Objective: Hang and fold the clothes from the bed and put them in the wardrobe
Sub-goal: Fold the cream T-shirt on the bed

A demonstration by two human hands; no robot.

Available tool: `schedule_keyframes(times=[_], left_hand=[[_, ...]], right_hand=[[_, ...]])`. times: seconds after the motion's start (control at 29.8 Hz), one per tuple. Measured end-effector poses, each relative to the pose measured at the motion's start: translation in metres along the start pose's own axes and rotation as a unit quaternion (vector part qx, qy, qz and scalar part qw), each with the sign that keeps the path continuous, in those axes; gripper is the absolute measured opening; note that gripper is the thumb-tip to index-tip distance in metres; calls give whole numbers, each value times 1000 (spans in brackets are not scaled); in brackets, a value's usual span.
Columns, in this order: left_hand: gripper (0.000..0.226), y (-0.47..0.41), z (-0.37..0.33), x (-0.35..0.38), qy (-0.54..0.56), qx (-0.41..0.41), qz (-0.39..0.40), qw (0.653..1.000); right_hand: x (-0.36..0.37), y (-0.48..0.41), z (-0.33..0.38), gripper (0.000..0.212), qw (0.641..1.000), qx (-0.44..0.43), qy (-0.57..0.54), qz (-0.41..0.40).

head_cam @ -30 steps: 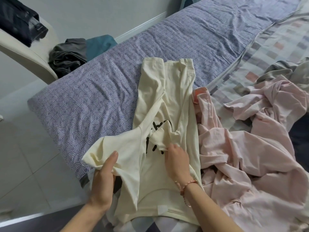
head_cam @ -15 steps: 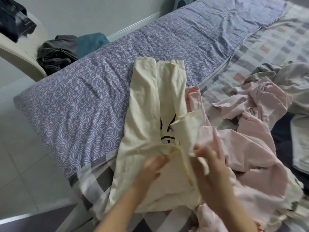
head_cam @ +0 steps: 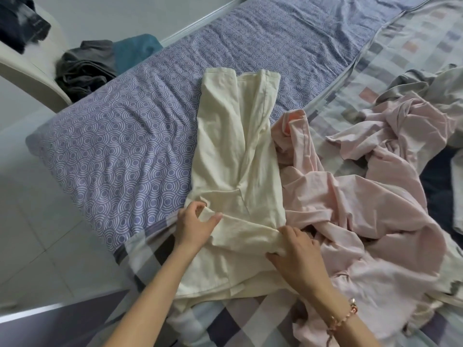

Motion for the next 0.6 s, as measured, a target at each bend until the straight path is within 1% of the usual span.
schedule_keyframes(times=[0.03, 0.07, 0.13, 0.2, 0.24, 0.27, 0.34, 0.4, 0.44, 0.47, 0.5, 0.54, 0.57, 0.6], left_hand=[[32, 0, -5, -1, -61, 14, -10, 998], [25, 3, -7, -3, -106, 23, -15, 994], [14, 5, -7, -11, -136, 52, -33, 989], [6, 9, -6, -26, -85, 98, -63, 990], [8, 12, -6, -36, -34, 120, -70, 990], [16, 17, -4, -48, 23, 140, -73, 987], [31, 29, 7, -67, 99, 166, -58, 979], [35, 37, 28, -74, 69, 172, -14, 983], [41, 38, 43, -74, 16, 161, 18, 987], [47, 41, 54, -70, -63, 156, 61, 984], [49, 45, 63, -62, -155, 152, 110, 970], [48, 47, 67, -55, -237, 138, 154, 949], [48, 47, 66, -54, -290, 110, 173, 935], [47, 44, 57, -57, -299, 87, 163, 936]], right_hand=[[-5, -1, 4, 42, 1000, -15, 3, -4], [-8, 1, 8, 42, 999, -32, 9, -11], [-14, 9, 19, 52, 997, -69, 13, -39], [-21, 21, 29, 59, 991, -100, 31, -83], [-26, 29, 34, 56, 986, -120, 42, -109], [-28, 39, 38, 46, 978, -147, 58, -139], [-22, 56, 42, 23, 969, -178, 89, -147], [0, 66, 39, 17, 965, -201, 124, -111], [13, 68, 35, 17, 967, -205, 137, -70], [29, 68, 28, 21, 968, -199, 150, -11], [43, 67, 23, 34, 967, -192, 158, 57], [52, 65, 20, 49, 963, -193, 157, 106], [49, 63, 19, 55, 964, -186, 135, 137], [42, 55, 16, 46, 970, -147, 100, 169]])
Point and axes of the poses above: each hand's wrist, its own y-axis away from the middle knuckle, its own x-axis out of the palm, z = x × y, the point moved 9 cm from there along -y, towards the middle knuckle
